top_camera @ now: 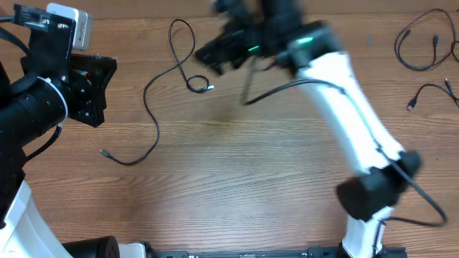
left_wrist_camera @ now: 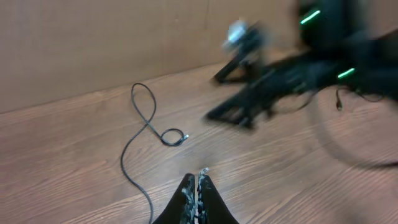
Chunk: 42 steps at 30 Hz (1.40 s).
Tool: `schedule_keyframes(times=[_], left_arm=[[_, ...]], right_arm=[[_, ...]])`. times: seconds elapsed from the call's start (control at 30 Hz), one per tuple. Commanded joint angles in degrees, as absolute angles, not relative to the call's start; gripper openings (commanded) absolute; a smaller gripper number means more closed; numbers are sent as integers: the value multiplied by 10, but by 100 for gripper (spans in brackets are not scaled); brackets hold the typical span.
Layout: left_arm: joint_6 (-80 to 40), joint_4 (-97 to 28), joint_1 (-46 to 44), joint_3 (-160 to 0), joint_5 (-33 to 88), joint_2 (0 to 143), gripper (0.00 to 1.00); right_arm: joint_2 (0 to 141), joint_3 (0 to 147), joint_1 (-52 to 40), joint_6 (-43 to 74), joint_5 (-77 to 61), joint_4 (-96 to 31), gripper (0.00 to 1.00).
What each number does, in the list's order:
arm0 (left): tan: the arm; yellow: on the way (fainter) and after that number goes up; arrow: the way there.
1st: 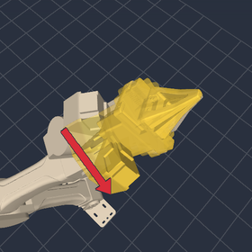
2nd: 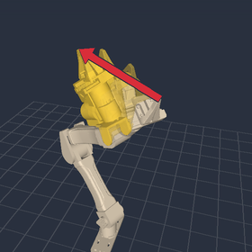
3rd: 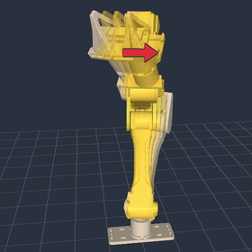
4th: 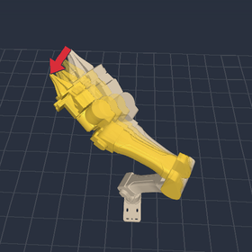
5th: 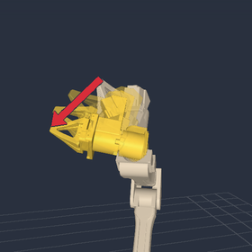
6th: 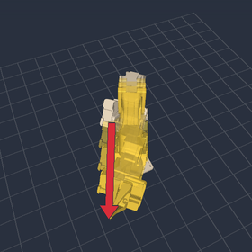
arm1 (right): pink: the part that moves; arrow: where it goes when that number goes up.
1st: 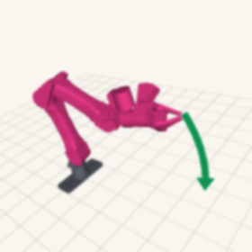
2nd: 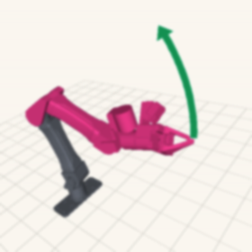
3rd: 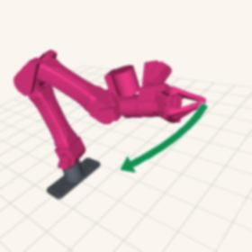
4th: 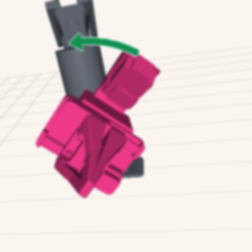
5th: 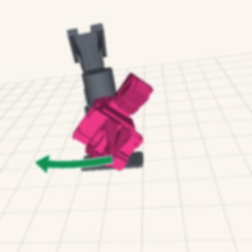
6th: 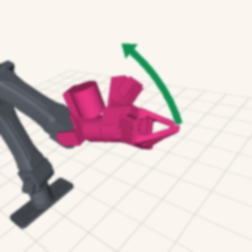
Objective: Untangle cables
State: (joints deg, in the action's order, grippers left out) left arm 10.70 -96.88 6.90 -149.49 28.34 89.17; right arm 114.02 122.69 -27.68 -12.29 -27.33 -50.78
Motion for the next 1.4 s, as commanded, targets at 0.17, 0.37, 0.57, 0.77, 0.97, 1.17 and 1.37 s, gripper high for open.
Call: schedule_keyframes(times=[0.17, 0.37, 0.57, 0.77, 0.97, 1.17, 1.37], left_arm=[[116, -968, 70, -1493, 268, 896, 4], [116, -968, 70, -1493, 268, 896, 4], [116, -968, 70, -1493, 268, 896, 4], [116, -968, 70, -1493, 268, 896, 4], [116, -968, 70, -1493, 268, 896, 4], [115, -968, 70, -1493, 269, 896, 4], [108, -968, 70, -1493, 270, 896, 4]], right_arm=[[1319, 1228, -362, -134, -245, -437, 99], [1409, 1222, -390, -134, -245, -438, 100], [1420, 1222, -393, -134, -244, -426, 100], [1421, 1229, -391, -136, -210, -380, 100], [1422, 1238, -392, -136, -145, -322, 100], [1447, 1238, -386, -108, -30, -311, 100], [1458, 1238, -345, 54, -62, -307, 98]])
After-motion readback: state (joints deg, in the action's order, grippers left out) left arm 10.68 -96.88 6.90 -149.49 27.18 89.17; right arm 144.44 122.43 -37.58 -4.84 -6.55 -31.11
